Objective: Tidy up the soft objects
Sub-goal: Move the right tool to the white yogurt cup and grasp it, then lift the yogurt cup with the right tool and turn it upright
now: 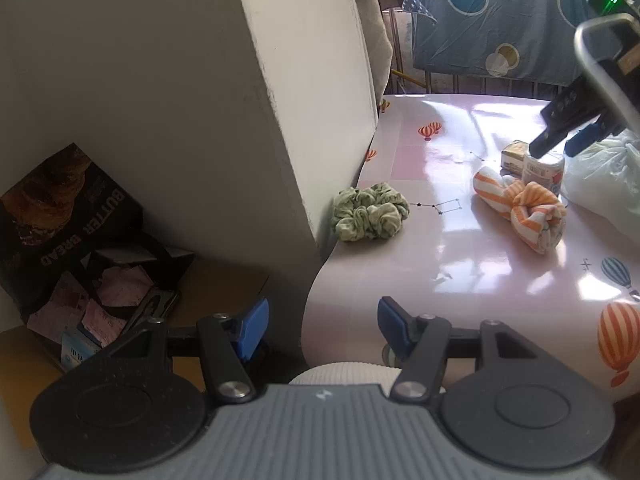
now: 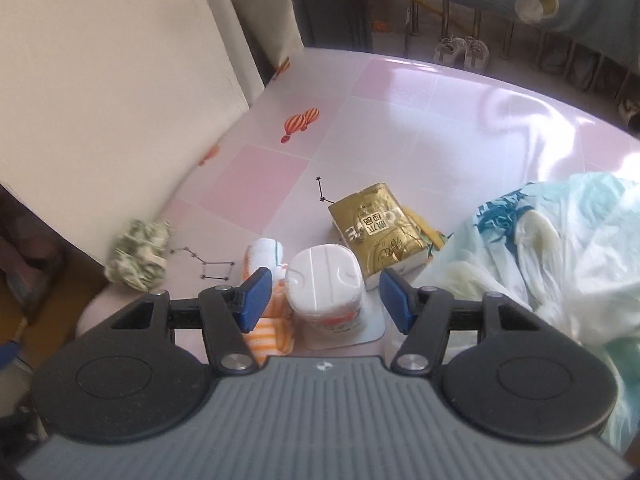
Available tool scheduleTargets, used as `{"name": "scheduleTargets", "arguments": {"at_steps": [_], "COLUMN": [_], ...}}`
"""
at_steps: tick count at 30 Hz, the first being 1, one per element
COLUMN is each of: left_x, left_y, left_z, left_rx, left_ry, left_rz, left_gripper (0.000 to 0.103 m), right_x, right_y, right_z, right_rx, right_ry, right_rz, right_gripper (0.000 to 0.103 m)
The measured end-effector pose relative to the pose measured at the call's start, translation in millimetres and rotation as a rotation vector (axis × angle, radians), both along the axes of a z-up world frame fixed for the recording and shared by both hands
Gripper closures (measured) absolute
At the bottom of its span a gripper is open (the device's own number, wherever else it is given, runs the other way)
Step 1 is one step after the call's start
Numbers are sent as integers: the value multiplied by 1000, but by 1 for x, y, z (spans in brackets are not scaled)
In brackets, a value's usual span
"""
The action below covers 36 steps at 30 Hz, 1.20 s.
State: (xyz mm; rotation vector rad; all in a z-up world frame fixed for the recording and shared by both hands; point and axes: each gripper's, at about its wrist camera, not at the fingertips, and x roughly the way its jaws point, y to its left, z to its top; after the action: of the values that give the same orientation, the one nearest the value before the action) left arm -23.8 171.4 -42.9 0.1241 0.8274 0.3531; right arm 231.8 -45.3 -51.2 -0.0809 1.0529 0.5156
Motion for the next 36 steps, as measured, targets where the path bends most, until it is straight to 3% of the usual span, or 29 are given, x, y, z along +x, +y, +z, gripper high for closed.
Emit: {"name": "scheduleTargets", "arguments": {"at_steps": [7,12,18,26,36], "left_x": [3,2,1,-4,-7], "left_y": [-1,-1,0,-4,-7], "left_z": [-5,-5,-4,-1,1], "left_rx": [-12,-20,-24,-15,0], "left_ry": [8,7,2,-8,-12], "left_rz": [-13,-14,-12,-26,-37], "left_gripper": [41,41,41,41,41], "right_x": [2,6,6,-9,-59], "right_y": [9,3,-14,-42,-95], "right_z": [-24,-25,-17,6,20], "right_rx": [-34,12,107,203,462], "right_ry": [38,54,97,80,189], "right_rz": [-34,-93,-179,-250,-296], "right_gripper": [50,54,56,57,57]}}
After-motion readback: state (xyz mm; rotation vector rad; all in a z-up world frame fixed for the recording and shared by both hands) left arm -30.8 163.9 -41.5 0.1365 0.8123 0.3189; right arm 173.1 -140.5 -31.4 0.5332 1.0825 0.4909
